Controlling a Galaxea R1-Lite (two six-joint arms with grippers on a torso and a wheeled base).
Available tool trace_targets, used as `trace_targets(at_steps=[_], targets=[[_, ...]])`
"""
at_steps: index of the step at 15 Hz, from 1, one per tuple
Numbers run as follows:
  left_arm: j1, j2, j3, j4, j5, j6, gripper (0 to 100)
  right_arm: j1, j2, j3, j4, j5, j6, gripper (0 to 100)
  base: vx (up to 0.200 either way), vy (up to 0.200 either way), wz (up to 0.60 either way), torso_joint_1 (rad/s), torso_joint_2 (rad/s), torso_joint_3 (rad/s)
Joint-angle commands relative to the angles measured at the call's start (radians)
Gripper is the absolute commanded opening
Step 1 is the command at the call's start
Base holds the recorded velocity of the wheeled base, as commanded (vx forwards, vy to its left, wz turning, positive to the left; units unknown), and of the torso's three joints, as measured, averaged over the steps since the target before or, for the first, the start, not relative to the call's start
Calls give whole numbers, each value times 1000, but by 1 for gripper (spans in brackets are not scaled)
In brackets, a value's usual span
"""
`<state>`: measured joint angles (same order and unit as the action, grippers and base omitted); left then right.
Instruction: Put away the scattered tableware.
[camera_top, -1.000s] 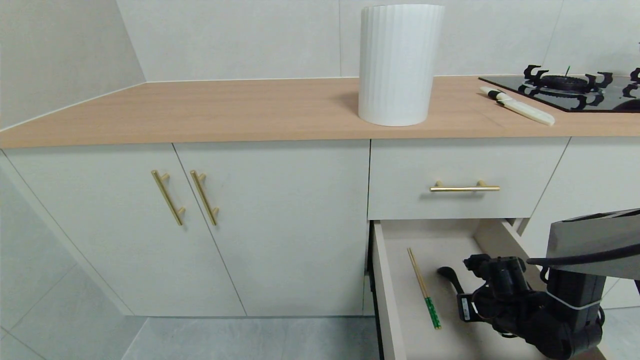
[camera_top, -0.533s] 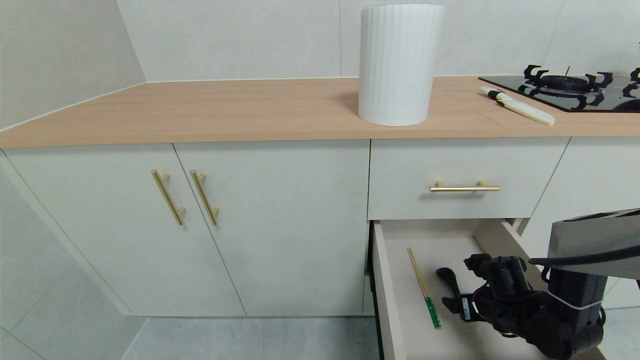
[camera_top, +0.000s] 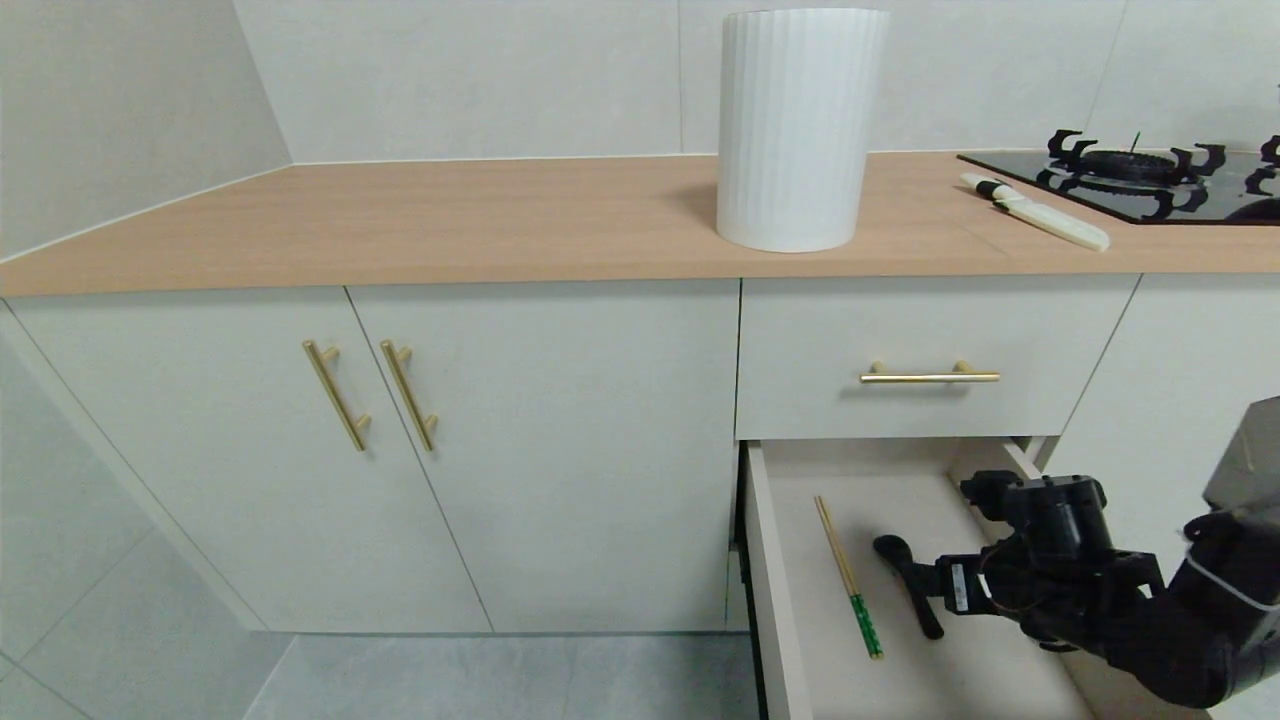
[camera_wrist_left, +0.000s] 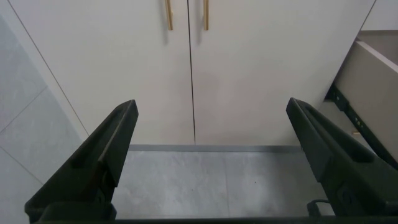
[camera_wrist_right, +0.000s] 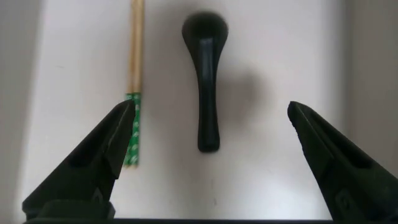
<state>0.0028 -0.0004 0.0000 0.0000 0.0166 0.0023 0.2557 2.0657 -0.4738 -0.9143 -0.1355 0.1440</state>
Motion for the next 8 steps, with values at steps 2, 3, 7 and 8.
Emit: trace_targets(at_steps=[2, 3, 7, 8], targets=[[0, 0, 0, 0, 0, -1, 100, 8, -319, -34, 227, 2, -4, 100, 0, 0, 0, 0, 0, 0], [0, 0, 0, 0, 0, 1, 100, 14, -389, -52, 319, 4, -4, 100, 0, 0, 0, 0, 0, 0], [0, 0, 0, 2, 0, -4, 100, 57, -635, -154, 681, 19, -6, 100, 0, 0, 0, 0, 0, 0], [0, 0, 0, 2, 0, -4, 100, 77, -667, -161, 721, 19, -6, 100, 0, 0, 0, 0, 0, 0]])
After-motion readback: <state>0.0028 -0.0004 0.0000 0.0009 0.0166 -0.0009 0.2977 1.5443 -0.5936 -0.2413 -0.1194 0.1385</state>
